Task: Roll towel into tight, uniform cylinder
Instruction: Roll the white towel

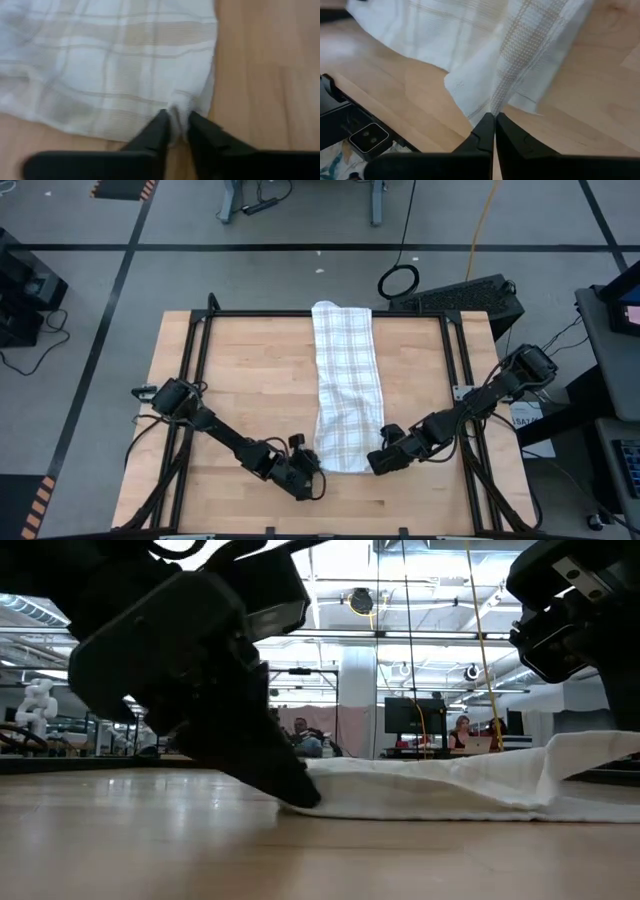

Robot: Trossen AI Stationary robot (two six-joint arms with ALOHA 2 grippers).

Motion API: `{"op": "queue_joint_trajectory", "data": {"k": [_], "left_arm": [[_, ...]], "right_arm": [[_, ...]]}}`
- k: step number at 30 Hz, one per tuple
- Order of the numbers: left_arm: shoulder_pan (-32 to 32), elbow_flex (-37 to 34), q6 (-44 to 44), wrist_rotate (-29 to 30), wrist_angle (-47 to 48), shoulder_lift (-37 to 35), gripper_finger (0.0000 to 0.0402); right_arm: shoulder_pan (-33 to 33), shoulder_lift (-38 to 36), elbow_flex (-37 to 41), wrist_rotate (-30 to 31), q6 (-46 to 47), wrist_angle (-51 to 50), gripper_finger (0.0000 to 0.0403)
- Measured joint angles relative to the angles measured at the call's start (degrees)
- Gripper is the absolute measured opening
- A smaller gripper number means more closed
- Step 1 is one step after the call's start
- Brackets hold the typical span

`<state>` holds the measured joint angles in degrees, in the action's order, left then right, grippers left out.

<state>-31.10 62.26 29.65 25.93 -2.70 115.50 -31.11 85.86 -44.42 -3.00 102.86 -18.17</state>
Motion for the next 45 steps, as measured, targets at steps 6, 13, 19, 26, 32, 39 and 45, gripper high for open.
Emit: {"op": "queue_joint_trajectory", "data": {"k": [6, 13, 19, 26, 32, 39, 45], "left_arm": [[-0.1, 0.0, 0.0, 0.3, 3.7, -4.8, 0.0017], [-0.9, 0.2, 2.6, 1.8, 10.4, -9.6, 0.0018], [-0.9, 0.0, 9.4, -3.6, 11.0, -6.7, 0.0018], [-1.3, 0.0, 15.4, -3.4, 11.3, -6.4, 0.0018], [-1.5, 0.0, 16.5, -1.4, 11.4, -6.7, 0.0018], [-2.0, 0.0, 16.6, 0.3, 11.4, -6.7, 0.0018], [-2.0, 0.0, 16.6, 0.7, 11.7, -6.7, 0.0018]], "right_arm": [[0.0, 0.0, 0.0, 0.0, 0.0, 0.3, 0.0002], [-0.1, 0.0, 0.0, 0.2, 0.0, -1.8, 0.0002], [-0.1, 0.2, 0.0, 0.2, 0.0, -3.3, 0.0002], [-0.1, 0.2, 0.0, 0.7, 1.7, 2.4, 0.0002], [-0.1, 0.2, 0.0, 3.1, 2.9, 3.2, 0.0002], [-0.2, 0.3, 0.0, 3.0, 2.9, 4.5, 0.0026], [-1.9, 0.3, 0.0, 3.7, 1.4, 2.1, 0.0093]]}}
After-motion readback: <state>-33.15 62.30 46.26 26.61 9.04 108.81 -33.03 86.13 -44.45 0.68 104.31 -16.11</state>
